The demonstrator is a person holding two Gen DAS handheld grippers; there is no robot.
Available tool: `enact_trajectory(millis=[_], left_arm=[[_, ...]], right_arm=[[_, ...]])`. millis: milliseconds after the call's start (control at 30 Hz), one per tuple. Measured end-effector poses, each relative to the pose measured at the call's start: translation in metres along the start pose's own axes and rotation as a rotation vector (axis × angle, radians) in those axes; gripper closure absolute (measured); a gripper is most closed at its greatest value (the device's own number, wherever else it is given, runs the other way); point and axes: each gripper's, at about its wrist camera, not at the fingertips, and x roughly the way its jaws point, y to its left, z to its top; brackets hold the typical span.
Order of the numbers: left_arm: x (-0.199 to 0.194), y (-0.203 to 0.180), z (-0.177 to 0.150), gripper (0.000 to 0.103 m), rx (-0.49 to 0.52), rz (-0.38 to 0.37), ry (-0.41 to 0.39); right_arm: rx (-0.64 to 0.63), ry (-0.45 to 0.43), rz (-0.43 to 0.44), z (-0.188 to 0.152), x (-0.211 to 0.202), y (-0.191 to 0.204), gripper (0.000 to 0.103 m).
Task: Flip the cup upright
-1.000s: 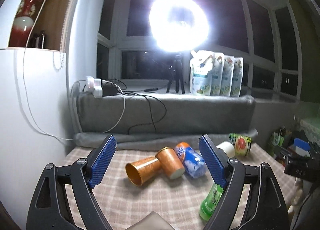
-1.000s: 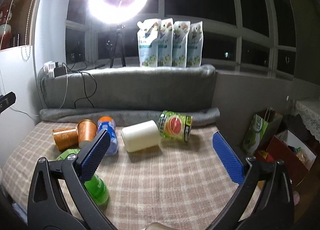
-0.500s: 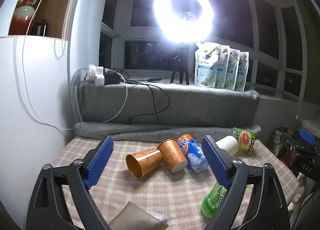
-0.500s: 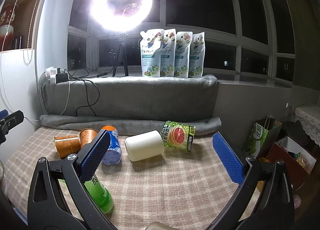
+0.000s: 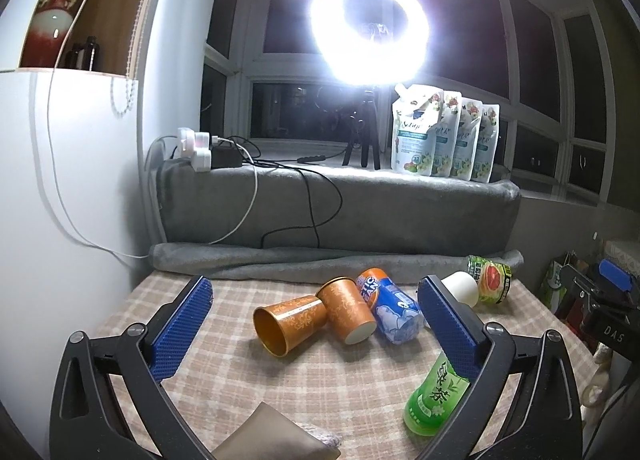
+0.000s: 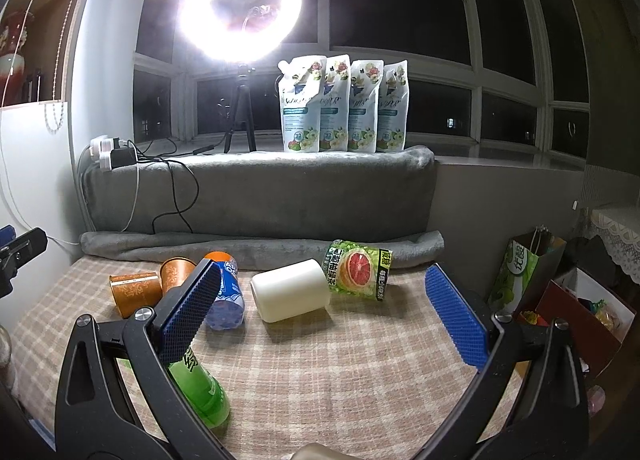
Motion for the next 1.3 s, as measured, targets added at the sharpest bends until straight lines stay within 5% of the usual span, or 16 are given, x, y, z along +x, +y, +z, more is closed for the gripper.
enact_trajectory(millis=[1300], left_arm=[[-0.0001, -0.0033, 0.0008, 0.001, 0.010, -0.009, -0.009]], right_arm=[[0.003, 0.007, 0.000, -0.0045, 0.0009, 0.0003, 0.000]])
